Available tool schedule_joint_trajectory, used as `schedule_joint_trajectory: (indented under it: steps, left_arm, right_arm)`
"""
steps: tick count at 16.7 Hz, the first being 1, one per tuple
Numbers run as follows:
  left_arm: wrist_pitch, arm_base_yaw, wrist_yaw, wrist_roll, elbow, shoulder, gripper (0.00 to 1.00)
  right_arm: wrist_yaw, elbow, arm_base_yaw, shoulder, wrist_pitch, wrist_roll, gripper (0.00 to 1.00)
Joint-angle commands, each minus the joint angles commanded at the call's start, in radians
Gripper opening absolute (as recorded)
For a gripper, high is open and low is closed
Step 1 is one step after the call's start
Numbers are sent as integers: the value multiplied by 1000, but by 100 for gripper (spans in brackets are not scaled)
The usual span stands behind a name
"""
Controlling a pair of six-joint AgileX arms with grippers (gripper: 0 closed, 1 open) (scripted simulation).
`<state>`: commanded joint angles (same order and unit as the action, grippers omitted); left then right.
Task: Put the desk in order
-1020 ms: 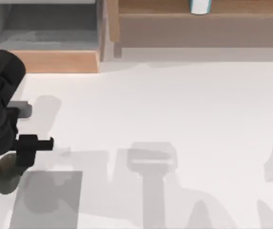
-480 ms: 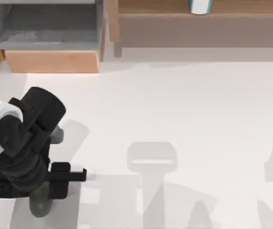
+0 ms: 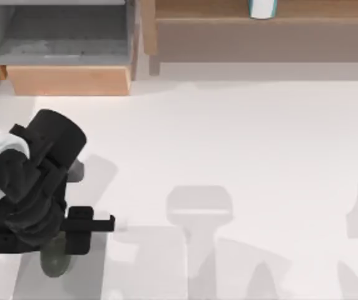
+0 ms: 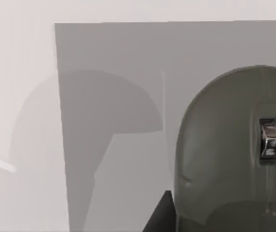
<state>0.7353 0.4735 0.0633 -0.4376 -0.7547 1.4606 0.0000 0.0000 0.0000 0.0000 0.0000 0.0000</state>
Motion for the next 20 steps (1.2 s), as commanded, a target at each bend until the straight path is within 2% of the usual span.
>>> schedule_joint_trajectory:
  steps: [9, 20]
  left_arm:
    - [-175, -4, 94, -4, -96, -20, 0]
    - [-160, 35, 82, -21, -87, -8, 0]
  right_arm:
    - [0, 0, 0, 0, 0, 0, 100]
    - [0, 0, 0, 0, 0, 0, 100]
